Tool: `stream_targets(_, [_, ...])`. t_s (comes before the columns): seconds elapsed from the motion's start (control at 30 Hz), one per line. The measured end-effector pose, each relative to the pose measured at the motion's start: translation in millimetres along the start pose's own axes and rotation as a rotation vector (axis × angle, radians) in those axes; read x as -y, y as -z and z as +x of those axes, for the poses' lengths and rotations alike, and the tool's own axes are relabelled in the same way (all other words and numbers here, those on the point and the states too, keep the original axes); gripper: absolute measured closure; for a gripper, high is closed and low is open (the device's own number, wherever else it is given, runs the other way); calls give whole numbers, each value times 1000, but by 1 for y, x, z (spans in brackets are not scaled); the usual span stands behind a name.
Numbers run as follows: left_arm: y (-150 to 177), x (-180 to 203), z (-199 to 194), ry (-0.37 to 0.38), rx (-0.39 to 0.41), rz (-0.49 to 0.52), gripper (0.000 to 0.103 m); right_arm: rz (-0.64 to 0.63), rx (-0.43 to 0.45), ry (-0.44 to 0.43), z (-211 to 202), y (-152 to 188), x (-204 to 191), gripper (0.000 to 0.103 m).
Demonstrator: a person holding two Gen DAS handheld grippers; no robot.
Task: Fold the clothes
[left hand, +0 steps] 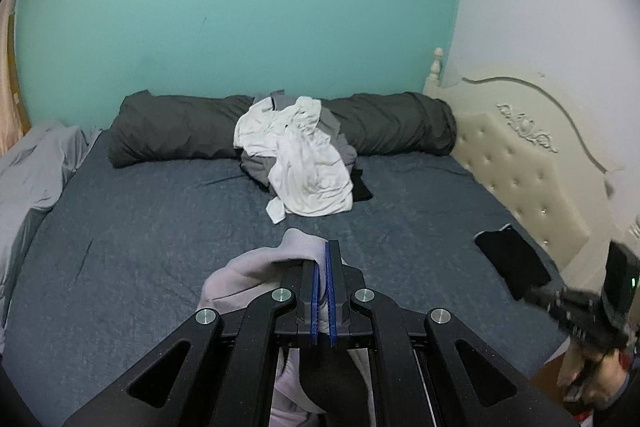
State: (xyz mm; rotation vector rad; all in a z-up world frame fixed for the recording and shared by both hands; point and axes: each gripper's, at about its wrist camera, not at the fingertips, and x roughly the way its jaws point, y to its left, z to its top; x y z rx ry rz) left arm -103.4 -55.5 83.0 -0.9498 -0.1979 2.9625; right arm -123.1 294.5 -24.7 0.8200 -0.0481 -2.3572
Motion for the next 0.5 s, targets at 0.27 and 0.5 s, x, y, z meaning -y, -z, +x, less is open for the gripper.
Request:
stream_targets(0.27, [-19, -18, 58, -10, -41, -39, 100, 70, -89, -96, 53, 30, -3, 103])
stream_targets(0.5, [-27, -28, 98, -17, -74, -60, 100, 154, -136, -128, 76, 47, -3, 83])
